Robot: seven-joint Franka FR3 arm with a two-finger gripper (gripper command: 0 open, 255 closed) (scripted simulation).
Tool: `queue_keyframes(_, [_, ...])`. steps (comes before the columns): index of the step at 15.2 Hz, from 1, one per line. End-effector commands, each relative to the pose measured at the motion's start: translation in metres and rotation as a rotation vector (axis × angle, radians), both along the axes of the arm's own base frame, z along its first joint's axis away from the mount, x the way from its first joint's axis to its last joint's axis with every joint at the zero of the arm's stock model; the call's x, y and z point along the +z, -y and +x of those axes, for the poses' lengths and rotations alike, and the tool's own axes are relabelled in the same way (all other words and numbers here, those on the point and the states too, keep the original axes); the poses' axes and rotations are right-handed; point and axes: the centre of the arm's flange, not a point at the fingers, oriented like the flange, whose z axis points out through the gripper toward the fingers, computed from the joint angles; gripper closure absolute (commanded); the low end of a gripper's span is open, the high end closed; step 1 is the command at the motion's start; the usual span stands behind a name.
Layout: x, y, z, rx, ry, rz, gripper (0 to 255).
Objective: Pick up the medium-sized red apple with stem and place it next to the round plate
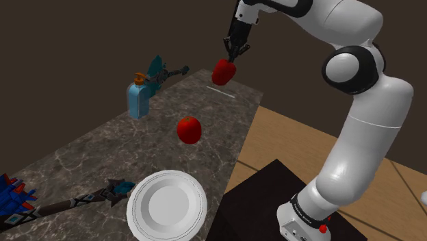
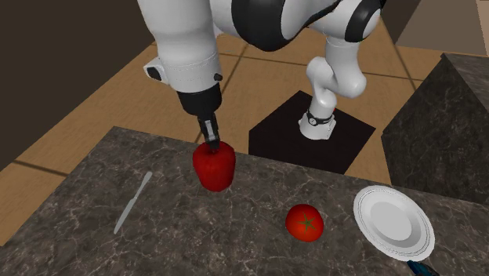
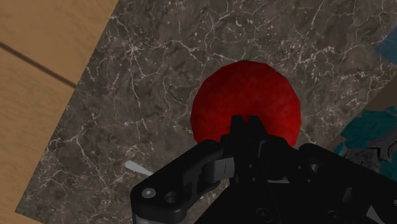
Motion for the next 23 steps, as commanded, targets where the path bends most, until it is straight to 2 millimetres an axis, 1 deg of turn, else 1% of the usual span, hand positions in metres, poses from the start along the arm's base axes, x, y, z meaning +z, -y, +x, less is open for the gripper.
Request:
queue_keyframes(1, [-0.002, -0.023, -0.016, 0.000, 0.000, 0.000, 255])
queue_keyframes(23, [-0.001, -0.278, -0.156, 0.000, 0.000, 0.000, 255])
